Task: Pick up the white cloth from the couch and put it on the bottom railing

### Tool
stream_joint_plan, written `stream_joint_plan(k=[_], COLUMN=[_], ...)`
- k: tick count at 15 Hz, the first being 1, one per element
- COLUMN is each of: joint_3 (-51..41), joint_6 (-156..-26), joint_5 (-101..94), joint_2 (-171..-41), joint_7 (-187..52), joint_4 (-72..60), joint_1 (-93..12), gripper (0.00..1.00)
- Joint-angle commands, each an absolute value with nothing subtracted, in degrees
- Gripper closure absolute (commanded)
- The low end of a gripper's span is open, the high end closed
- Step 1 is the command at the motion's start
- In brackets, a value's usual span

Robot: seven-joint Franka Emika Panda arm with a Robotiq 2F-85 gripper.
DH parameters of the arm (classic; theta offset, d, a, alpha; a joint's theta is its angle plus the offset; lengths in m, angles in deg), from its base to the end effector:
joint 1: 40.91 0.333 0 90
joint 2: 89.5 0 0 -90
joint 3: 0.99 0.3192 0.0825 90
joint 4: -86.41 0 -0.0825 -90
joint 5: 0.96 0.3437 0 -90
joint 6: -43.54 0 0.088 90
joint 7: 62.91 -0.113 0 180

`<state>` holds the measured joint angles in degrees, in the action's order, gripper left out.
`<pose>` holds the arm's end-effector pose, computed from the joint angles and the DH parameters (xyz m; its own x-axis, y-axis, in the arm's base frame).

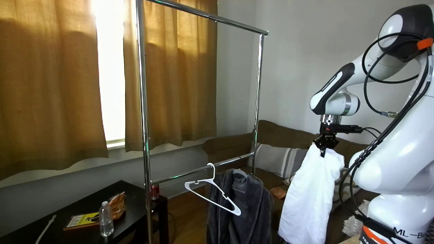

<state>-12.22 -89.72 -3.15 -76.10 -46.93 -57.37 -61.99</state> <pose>0.3504 -0.2232 0.3925 0.9664 -0.2523 0.0493 -0.2525 -0.9676 -0.0027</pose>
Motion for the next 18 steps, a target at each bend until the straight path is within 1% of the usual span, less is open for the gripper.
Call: stream_joint_plan(k=[1, 2, 3, 7, 11, 15, 18], joint_3=[-14.7, -15.0, -15.8, -13.6, -10.3, -7.4, -5.3], joint_6=[-89.5, -89.5, -89.0, -87.5, -82.4, -75.9, -75.1], joint_5=[-3.9, -3.8, -1.2, -7.1, -13.6, -16.6, -17.7], joint_2=[-76.3, -76.6, -75.9, -70.8, -64.6, -59.8, -58.9], joint_7=[-47.5, -47.4, -43.7, -39.3, -38.5, -35.1, -32.7], joint_4=[-57.2, -57.2, -58.1, -61.1, -63.0, -62.6, -61.1], joint_1=[-59.8, -59.9, -59.0, -56.0, -52.5, -47.6, -43.2], gripper=[0.94, 0.94, 0.99, 0.99, 0.99, 0.99, 0.99])
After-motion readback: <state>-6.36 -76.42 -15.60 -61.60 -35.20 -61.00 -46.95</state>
